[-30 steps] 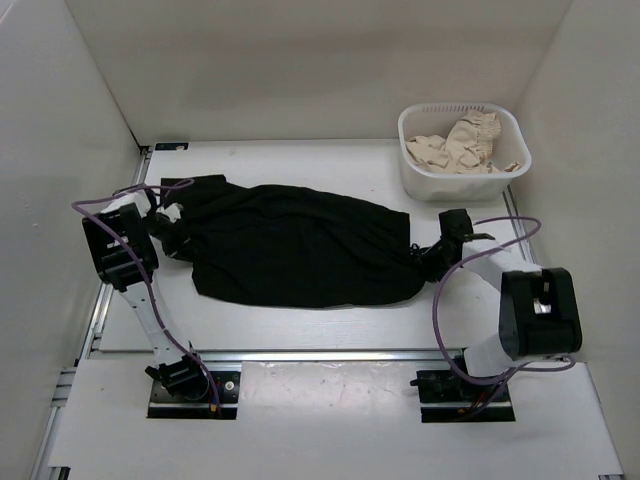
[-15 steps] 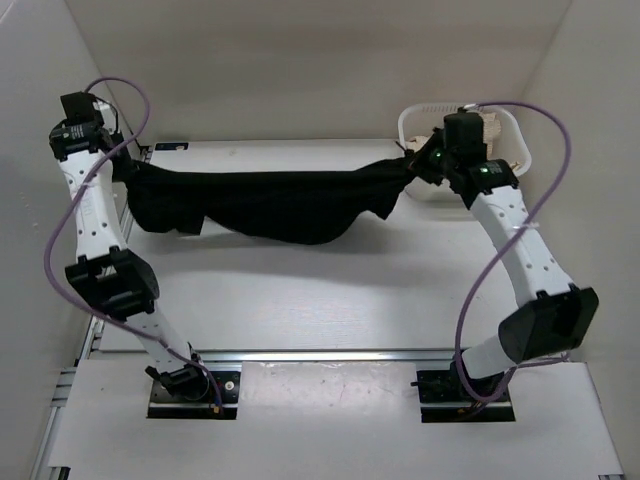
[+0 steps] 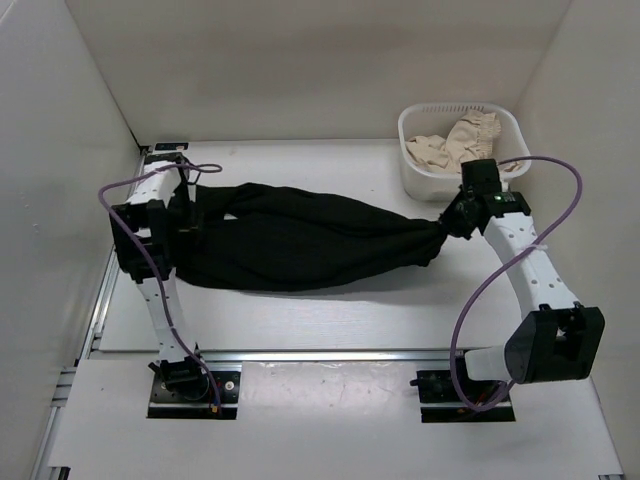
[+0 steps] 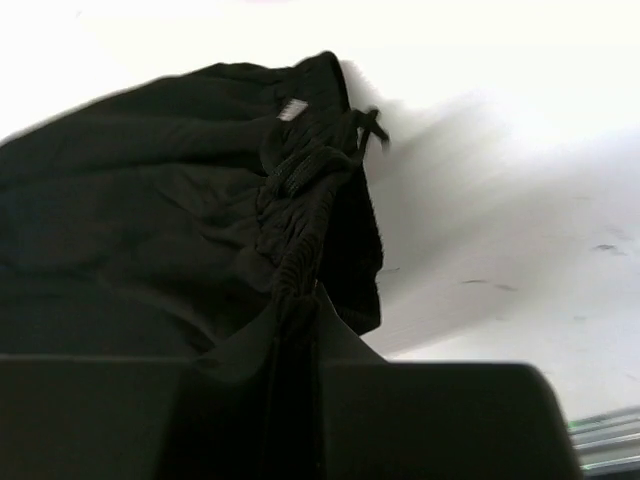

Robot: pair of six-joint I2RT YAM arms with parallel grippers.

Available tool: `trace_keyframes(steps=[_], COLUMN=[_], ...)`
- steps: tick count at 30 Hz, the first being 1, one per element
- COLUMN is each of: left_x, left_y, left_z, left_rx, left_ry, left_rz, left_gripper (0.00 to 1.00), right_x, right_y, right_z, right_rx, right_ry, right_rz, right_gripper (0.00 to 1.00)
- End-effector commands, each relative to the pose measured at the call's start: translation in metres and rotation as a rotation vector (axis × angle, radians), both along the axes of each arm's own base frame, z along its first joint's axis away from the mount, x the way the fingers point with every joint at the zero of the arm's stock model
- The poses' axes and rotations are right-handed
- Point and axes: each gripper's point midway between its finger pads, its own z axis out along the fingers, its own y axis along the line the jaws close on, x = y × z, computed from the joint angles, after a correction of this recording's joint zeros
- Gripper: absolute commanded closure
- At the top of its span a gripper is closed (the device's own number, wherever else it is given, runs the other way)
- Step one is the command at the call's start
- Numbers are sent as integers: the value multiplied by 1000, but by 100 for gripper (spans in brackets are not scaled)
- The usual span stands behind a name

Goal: Fold and stack the trousers
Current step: Flatten the trousers out

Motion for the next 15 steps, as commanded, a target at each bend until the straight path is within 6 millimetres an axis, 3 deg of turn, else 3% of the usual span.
trace_keyframes(steps=[1, 3, 4, 5, 7, 8, 10, 11, 15], left_x=[13, 15, 21, 13, -9, -15, -37, -42, -46], left_y=[11, 19, 29, 50, 58, 75, 79, 85, 78], left_z=[46, 61, 78, 80, 62, 55, 35, 26, 10], left_rx=[-13, -72, -74, -79, -116, -104, -119, -142, -239], left_ry=[-145, -216, -305, -330, -311, -330, -268, -260, -265], left_rz=[37, 86, 111, 172, 231, 277, 320, 354, 387], left_gripper=[19, 13, 12, 12, 12, 13, 16, 16, 18], right_x=[-7, -11, -16, -19, -23, -23, -26, -26, -25], right_y=[-37, -55, -59, -69, -75, -81, -84, -84, -80], right_z=[12, 15, 8, 8, 6, 6, 5, 5, 2], right_rx=[-76, -83, -81, -81, -87, -87, -85, -90, -71], right_ry=[-23, -34, -8, -8, 5, 6, 18, 19, 27], right_rz=[-67, -113, -113, -148, -139, -159, -157, -149, -136], right_gripper=[99, 99, 99, 99, 99, 99, 99, 99, 99])
